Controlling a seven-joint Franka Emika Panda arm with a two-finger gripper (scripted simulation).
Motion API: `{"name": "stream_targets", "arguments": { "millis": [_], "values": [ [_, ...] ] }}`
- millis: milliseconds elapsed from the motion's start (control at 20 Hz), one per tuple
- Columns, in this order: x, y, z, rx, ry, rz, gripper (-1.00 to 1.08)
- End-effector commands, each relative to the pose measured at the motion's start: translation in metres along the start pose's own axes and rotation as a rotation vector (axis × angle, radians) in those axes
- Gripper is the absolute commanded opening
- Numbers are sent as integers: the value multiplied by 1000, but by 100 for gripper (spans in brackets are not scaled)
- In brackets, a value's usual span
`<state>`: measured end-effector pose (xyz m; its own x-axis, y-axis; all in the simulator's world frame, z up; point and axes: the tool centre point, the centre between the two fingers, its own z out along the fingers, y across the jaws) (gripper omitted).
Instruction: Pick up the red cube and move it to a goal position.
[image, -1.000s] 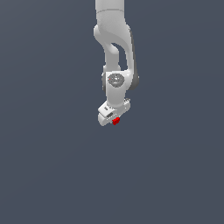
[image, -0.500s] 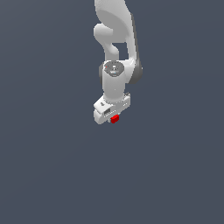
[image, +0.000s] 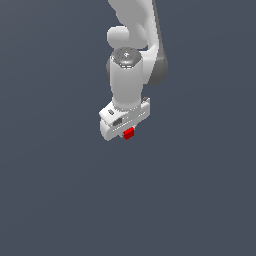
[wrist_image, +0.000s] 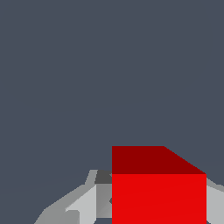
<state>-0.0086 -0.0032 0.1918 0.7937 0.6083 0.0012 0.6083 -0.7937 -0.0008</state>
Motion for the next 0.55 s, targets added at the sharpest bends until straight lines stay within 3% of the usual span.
{"name": "stream_targets", "arguments": {
  "millis": [0,500],
  "values": [
    [4,6,-13,0,-1,0,-100],
    [12,15,-31,-1,-1,1,-100]
  ]
}}
